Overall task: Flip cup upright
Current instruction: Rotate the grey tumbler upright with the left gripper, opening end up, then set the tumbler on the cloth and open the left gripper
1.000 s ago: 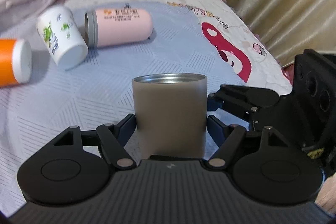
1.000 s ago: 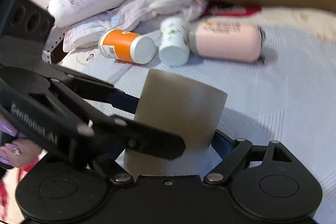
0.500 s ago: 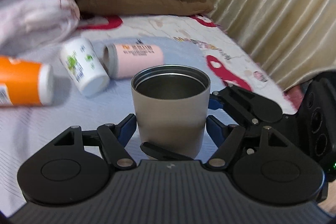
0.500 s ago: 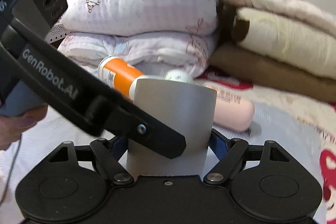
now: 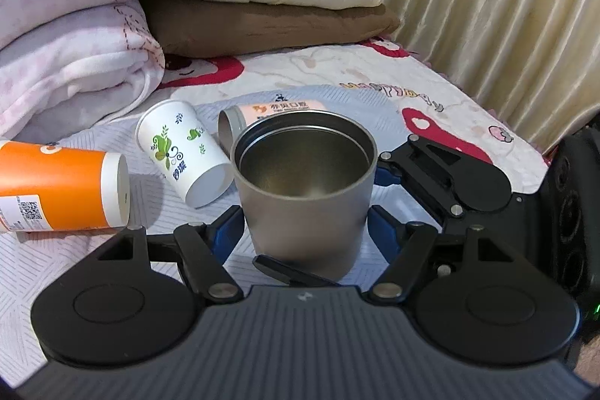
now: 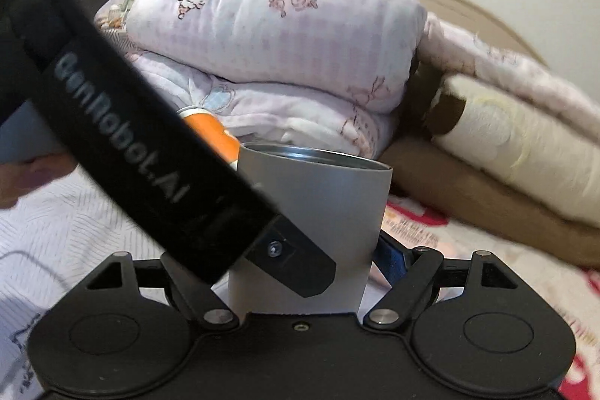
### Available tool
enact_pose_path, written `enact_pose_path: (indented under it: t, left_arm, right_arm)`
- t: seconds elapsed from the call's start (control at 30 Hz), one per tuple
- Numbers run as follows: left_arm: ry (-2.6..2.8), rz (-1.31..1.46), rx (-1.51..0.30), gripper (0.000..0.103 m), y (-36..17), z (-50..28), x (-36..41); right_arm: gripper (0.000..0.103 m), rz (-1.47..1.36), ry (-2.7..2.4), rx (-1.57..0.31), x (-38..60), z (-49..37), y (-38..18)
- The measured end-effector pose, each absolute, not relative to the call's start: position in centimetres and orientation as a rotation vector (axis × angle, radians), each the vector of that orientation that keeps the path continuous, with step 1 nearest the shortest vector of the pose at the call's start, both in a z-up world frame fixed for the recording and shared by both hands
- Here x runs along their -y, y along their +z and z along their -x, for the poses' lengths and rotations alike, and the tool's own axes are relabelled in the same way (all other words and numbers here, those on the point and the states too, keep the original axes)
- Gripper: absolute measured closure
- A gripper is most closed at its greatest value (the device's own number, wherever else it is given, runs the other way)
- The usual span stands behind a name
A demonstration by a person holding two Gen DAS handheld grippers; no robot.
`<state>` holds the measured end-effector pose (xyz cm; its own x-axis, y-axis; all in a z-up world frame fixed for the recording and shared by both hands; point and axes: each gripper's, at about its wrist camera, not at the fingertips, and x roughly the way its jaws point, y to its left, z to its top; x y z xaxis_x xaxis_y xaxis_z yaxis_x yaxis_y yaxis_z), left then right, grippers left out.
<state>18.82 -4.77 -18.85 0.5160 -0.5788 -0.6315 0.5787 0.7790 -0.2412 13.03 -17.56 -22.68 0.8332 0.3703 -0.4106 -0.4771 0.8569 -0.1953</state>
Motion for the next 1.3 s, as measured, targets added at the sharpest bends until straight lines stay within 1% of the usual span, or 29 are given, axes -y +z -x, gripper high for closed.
enact_pose_path:
  t: [0.23,0.37,0.53,0.63,0.97,1.07,1.3]
  left_arm:
    - [-0.703,-0.014,-0.755,0.033,-19.6,-19.0,5.3]
    - [-0.712,-0.014,-0.727,0.033,-19.9,-18.9,5.8]
    - [-0.693,-0.092,-0.677,0.033,-19.9,-17.4,6.9]
    - [-0.71,-0.08,-0.689,0.034,-20.0,-17.2,6.6]
    - [-0.699,-0.033,-0.73,0.034,-19.8,-16.9,6.6]
    - [-0.692,0.023,-0.766,0.031,-19.7,-17.2,6.3]
    - [-0.668,0.119,-0.83,0.031,-19.1,-16.7,5.2]
  right_arm:
    - [0.019,0.262,0.469,-0.397,18.0,-14.5,-23.1]
    - [0.019,0.253,0.45,-0.385,18.4,-14.4,-23.5]
    - [0.019,0.274,0.43,-0.368,18.5,-13.6,-23.6]
    - [0.019,0.306,0.426,-0.377,18.4,-13.2,-23.8]
    - [0.019,0.275,0.435,-0.417,18.7,-13.0,-23.4]
    - [0.019,0.257,0.429,-0.428,18.9,-12.9,-23.4]
    - [0.016,0.245,0.431,-0.479,19.0,-12.2,-22.6]
